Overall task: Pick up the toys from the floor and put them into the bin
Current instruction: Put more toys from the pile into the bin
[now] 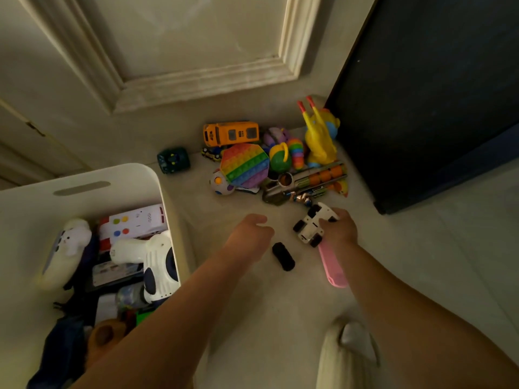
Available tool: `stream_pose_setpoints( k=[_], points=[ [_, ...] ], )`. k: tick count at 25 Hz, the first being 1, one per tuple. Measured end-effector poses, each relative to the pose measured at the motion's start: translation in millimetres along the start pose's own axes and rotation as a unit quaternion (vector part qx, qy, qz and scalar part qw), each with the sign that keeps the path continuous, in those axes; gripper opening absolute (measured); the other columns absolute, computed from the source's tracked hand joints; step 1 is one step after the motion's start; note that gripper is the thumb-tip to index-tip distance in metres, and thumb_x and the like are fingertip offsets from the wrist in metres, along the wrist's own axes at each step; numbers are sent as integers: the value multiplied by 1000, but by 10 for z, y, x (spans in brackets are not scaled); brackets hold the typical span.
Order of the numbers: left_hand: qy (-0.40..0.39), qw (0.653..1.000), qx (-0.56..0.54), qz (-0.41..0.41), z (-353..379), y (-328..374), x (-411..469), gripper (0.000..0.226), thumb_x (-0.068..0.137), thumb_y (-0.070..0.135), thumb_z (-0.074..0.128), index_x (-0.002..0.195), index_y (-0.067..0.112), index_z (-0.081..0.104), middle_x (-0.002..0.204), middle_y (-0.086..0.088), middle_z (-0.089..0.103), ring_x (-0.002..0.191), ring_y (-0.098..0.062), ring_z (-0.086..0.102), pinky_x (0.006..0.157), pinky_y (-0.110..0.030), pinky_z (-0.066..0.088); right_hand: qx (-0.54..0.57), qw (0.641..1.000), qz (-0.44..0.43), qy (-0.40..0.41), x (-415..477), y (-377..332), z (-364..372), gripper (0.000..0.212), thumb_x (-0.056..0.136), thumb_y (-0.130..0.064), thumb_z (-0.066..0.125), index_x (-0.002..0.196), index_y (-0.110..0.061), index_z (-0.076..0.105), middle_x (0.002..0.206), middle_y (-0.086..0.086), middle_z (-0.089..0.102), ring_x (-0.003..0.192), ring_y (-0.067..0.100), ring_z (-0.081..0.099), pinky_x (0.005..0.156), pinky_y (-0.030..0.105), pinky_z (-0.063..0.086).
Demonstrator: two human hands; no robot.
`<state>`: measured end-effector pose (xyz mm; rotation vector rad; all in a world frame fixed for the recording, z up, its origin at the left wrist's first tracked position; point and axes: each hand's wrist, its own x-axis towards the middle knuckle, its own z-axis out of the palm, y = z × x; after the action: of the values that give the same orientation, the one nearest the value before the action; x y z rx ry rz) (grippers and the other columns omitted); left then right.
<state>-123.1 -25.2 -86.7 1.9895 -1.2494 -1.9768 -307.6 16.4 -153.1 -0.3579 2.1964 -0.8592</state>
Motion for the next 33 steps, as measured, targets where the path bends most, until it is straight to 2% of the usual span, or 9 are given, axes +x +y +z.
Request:
stream_pose_setpoints(
  k=[7, 10, 12, 16, 20, 24, 27, 30, 33],
  points=[
    [-68, 980, -184, 18, -188, -95, -147, 59, 80, 40, 73, 133, 28, 49, 120, -7, 63, 103, -27, 65, 77, -43, 58, 144, 933, -18, -329, -588, -405, 290, 23, 85, -15, 65, 108, -15, 67, 104, 12, 73, 94, 28, 71, 75, 38, 58],
    [-56, 964, -261, -4, -330, -183, -150, 49, 87, 20, 68, 133, 23, 50, 117, -16, 65, 103, -34, 66, 76, -49, 58, 43, 959, -61, -273, -706, -525, 464, 43, 90, -53, 49, 110, -20, 68, 106, 7, 71, 95, 24, 69, 81, 42, 57],
    [-39, 960, -277, -11, -358, -217, -145, 46, 89, 16, 65, 133, 20, 51, 116, -17, 64, 103, -35, 64, 71, -49, 59, -116, 970, -150, -151, -638, -394, 504, 46, 94, -54, 41, 116, -21, 64, 112, 6, 65, 100, 23, 63, 86, 40, 53],
    [-14, 951, -309, -21, -315, -191, -107, 50, 90, 16, 63, 137, 22, 46, 118, -16, 61, 101, -34, 63, 59, -43, 60, -438, 864, -219, -118, -576, 217, 496, 57, 91, -43, 56, 142, -31, 36, 131, 12, 40, 117, 31, 47, 93, 38, 47],
    [-27, 950, -310, -33, -260, -169, -31, 51, 91, 16, 63, 139, 22, 45, 121, -17, 61, 104, -35, 63, 58, -43, 59, -428, 854, -229, -188, -511, 495, 581, 38, 92, -21, 54, 128, -22, 47, 119, 13, 44, 102, 28, 51, 81, 31, 49],
    [-40, 949, -310, -34, -219, -158, -37, 50, 90, 15, 63, 137, 21, 46, 120, -18, 60, 104, -36, 62, 57, -43, 59, -227, 965, -132, 22, -245, 254, 382, 16, 85, -8, 51, 102, -8, 52, 109, 18, 55, 76, 22, 48, 61, 28, 37],
    [-50, 949, -310, -26, -240, -178, -45, 50, 90, 15, 64, 137, 21, 47, 120, -18, 61, 105, -36, 62, 60, -45, 59, -274, 956, -40, 98, -76, 196, 23, 38, 89, -28, 53, 119, -6, 44, 123, 20, 44, 81, 29, 53, 65, 35, 46],
    [-65, 950, -303, -20, -249, -193, -86, 50, 89, 15, 64, 136, 21, 47, 119, -18, 61, 102, -35, 63, 62, -46, 60, -355, 934, 28, 17, -118, 393, -167, 84, 78, -49, 71, 139, -14, 26, 133, 21, 35, 104, 41, 58, 75, 41, 51],
    [-69, 952, -297, -14, -252, -203, -115, 50, 89, 14, 64, 135, 21, 48, 118, -18, 62, 102, -35, 63, 65, -48, 59, -422, 906, 6, -14, -198, 597, -131, 89, 79, -42, 72, 145, -15, 19, 135, 18, 34, 110, 38, 57, 81, 41, 52]
  ],
)
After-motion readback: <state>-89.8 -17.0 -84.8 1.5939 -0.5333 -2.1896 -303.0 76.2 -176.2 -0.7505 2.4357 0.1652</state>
